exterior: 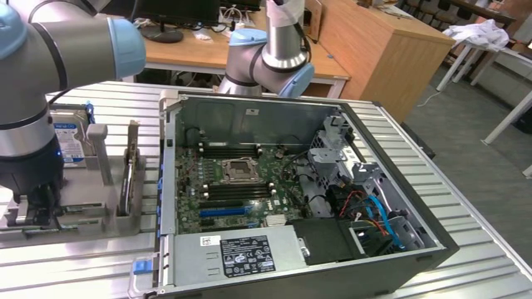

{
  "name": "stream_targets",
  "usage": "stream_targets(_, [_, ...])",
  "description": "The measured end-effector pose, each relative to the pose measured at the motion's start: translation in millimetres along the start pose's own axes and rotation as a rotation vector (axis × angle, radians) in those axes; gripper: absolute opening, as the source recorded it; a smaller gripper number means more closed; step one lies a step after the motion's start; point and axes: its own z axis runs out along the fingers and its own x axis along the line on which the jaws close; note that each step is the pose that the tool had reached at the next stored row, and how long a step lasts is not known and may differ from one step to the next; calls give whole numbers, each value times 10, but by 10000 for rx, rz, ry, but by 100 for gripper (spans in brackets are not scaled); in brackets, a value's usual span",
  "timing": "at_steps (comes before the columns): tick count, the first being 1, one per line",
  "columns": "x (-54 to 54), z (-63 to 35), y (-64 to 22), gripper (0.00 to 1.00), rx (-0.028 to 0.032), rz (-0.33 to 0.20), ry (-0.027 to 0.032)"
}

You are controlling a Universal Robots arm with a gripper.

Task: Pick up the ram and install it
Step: 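Pick up the ram and move it above insertion slot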

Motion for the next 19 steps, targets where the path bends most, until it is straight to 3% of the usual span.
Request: stream_targets(19, [0,68,-5,29,3,1,-2])
